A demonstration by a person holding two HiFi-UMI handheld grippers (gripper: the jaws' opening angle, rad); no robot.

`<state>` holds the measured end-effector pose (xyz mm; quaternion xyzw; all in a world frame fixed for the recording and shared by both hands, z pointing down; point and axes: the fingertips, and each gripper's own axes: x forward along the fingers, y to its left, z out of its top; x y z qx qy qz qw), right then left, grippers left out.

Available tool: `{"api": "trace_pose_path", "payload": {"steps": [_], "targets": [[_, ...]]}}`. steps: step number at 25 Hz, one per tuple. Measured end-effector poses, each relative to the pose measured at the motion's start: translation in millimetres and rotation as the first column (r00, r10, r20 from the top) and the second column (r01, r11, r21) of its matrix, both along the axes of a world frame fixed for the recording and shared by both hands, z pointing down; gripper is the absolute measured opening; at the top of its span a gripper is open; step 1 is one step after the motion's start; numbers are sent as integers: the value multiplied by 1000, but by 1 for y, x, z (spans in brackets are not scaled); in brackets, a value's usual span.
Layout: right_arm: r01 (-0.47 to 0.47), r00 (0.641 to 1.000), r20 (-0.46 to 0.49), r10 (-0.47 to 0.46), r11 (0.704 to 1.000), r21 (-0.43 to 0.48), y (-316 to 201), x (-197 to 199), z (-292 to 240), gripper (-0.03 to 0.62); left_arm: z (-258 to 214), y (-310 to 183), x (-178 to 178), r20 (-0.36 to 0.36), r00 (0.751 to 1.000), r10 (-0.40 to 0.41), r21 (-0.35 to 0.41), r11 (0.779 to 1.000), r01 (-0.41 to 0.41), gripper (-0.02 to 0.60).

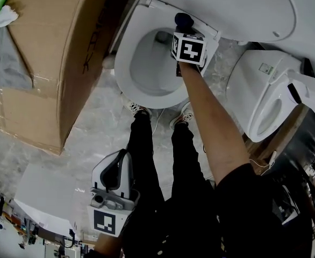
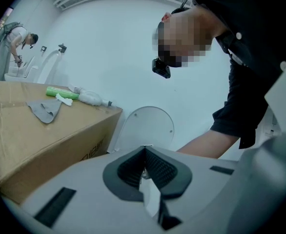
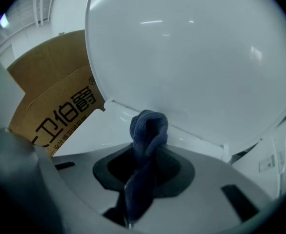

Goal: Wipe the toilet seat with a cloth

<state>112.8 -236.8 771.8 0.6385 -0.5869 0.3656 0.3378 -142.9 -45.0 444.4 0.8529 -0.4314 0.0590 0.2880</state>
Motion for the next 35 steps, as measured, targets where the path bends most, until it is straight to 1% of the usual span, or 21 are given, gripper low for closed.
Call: {"api": "trace_pose_path", "payload": {"steps": [3, 8, 11, 12, 14, 16, 17, 20, 22, 25, 28, 30, 32, 35], "targets": [[-22, 1000, 6, 22, 1000, -1, 8, 10, 1, 95, 0, 3, 6, 0, 1000, 17, -1, 1000, -17, 9], [-100, 994, 34, 100, 995, -4, 18, 25, 0, 95, -3, 7, 12, 6, 999, 44, 4, 999, -44, 9], [-104, 994, 40, 104, 994, -20, 21, 28, 1, 95, -4, 7, 13, 11, 999, 49, 10, 999, -49, 9], [-90, 995, 38, 91, 996, -24, 20, 27, 1, 95, -4, 7, 14, 13, 999, 48, 14, 999, -48, 9], [-24, 999, 28, 25, 1000, -16, 19, 24, -2, 95, -7, 7, 15, 18, 999, 43, 22, 999, -44, 9], [49, 998, 29, -50, 999, 19, 23, 22, -11, 95, -14, 8, 18, 20, 999, 39, 33, 999, -39, 9], [69, 997, 38, -71, 997, 41, 26, 23, -18, 95, -18, 8, 19, 22, 999, 37, 40, 998, -38, 9], [76, 994, 72, -83, 993, 92, 43, 32, -47, 95, -31, 6, 21, 33, 999, 27, 52, 998, -28, 9], [98, 991, 76, -108, 988, 121, 60, 36, -74, 95, -45, 3, 21, 29, 1000, 7, 67, 998, -9, 9], [183, 980, 45, -193, 967, 177, 90, 43, -129, 95, -72, -3, 28, 14, 1000, -22, 100, 995, 21, 9], [242, 966, 32, -258, 936, 255, 109, 49, -194, 97, -98, -8, 35, 46, 998, -31, 135, 991, 25, 9], [273, 956, 21, -292, 916, 295, 121, 53, -238, 97, -119, -12, 40, 54, 998, -25, 168, 986, 16, 9], [320, 942, -9, -337, 888, 331, 131, 55, -284, 97, -138, -12, 45, 67, 998, -12, 190, 982, -1, 9], [383, 919, -76, -387, 830, 407, 140, 61, -358, 97, -165, -11, 51, 96, 995, -10, 223, 975, -12, 9]]}}
